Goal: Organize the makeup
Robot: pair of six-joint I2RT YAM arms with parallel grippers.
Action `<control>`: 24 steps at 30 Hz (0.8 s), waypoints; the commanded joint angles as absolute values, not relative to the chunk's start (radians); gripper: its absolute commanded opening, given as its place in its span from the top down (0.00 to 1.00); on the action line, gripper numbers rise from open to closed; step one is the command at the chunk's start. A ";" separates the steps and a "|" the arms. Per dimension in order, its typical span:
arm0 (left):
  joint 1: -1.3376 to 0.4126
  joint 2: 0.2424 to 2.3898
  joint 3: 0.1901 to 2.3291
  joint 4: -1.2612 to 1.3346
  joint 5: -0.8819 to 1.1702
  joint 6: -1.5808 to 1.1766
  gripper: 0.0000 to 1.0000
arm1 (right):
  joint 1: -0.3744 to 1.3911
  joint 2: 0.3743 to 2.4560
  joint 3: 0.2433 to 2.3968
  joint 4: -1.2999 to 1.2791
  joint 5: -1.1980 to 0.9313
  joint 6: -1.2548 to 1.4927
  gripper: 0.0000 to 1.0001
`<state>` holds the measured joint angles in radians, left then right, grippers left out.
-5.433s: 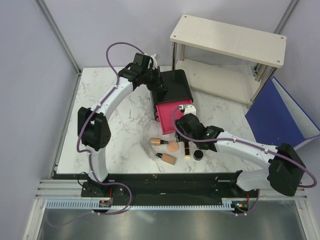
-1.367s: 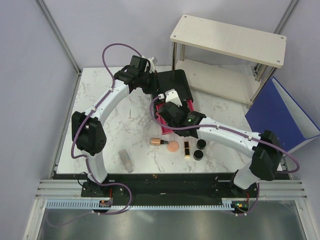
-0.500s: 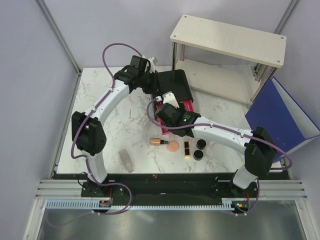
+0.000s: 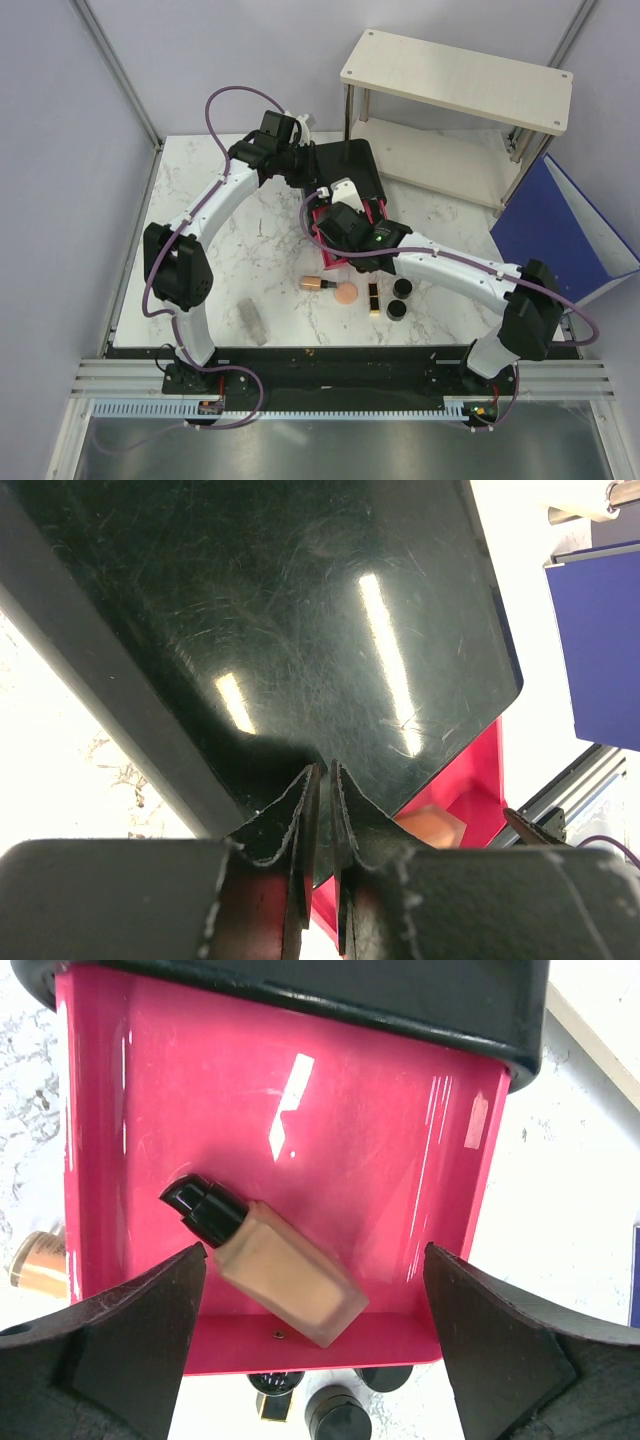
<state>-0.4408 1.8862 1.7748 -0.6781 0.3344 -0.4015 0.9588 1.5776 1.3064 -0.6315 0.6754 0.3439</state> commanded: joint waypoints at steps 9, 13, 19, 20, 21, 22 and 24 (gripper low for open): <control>-0.440 1.983 1.752 -0.893 0.258 -0.327 0.81 | 1.040 1.514 1.430 -0.652 0.606 0.246 0.03; -0.439 1.980 1.744 -0.899 0.252 -0.319 0.80 | 1.149 1.551 1.454 -0.640 0.529 0.206 0.02; -0.436 1.970 1.744 -0.923 0.224 -0.298 0.79 | 1.193 1.643 1.416 -0.560 0.281 0.264 0.03; -0.436 1.968 1.744 -0.926 0.221 -0.295 0.78 | 1.193 1.658 1.417 -0.549 0.249 0.278 0.02; -0.436 1.968 1.744 -0.930 0.216 -0.291 0.78 | 1.193 1.692 1.420 -0.525 0.197 0.285 0.02; -0.436 1.968 1.744 -0.939 0.213 -0.285 0.78 | 1.195 1.710 1.430 -0.512 0.163 0.290 0.02; -0.436 1.968 1.746 -0.943 0.209 -0.281 0.78 | 1.196 1.777 1.471 -0.493 0.082 0.299 0.02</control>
